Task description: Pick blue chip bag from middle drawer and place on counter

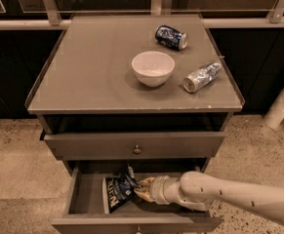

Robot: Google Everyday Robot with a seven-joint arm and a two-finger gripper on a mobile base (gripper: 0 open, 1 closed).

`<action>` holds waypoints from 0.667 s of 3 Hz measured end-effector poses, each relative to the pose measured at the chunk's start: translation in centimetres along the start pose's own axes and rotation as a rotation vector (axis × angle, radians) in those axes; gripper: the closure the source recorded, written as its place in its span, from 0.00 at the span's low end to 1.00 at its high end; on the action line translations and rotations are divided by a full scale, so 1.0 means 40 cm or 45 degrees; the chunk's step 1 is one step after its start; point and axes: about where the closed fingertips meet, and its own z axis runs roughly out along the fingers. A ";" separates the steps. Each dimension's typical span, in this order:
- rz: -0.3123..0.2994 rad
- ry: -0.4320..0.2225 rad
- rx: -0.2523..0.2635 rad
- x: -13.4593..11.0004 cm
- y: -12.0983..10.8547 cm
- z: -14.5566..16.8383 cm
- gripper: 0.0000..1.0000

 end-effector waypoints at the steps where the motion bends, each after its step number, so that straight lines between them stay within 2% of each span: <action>1: 0.000 0.000 0.000 0.000 0.000 0.000 1.00; 2: -0.030 -0.029 -0.031 -0.023 0.016 -0.016 1.00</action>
Offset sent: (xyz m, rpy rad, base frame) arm -0.0119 0.0041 0.0284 0.0463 -0.0353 0.0731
